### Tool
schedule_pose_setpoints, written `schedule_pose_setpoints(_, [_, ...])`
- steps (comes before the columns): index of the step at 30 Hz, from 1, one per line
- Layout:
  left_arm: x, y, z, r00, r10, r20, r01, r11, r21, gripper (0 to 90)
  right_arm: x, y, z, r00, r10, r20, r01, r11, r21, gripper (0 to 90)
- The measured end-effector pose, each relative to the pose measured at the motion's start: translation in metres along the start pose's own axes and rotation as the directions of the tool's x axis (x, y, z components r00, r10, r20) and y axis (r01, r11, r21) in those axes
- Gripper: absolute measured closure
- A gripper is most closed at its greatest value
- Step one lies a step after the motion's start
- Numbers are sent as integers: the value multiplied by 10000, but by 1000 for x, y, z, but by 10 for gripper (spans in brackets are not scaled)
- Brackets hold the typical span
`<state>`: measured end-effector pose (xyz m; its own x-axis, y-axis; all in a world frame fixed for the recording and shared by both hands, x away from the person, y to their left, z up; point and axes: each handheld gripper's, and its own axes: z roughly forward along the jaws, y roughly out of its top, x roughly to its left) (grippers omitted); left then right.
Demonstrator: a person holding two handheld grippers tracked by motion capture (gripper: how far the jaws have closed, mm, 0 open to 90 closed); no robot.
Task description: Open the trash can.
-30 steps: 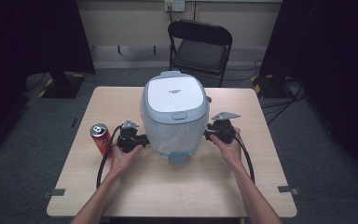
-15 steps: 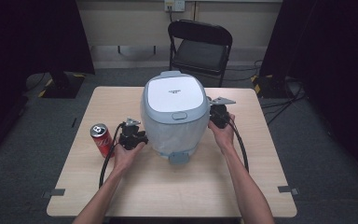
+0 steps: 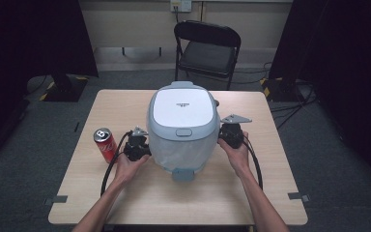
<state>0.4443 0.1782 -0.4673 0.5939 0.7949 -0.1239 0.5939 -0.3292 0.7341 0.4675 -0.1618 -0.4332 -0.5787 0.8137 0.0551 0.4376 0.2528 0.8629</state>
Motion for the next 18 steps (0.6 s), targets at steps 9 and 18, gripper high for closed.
schedule_pose_setpoints(9, [-21, -14, -15, 9982, 536, 252, -540, 9984, 173, 806, 16, -22, -28, 9991, -426, -40, 427, 9986, 318, 712])
schedule_pose_setpoints(18, [-33, -24, -23, 9930, 898, 762, -913, 9957, 164, 827, 31, -35, -57, 9968, -793, -67, 795, 9937, 794, 697])
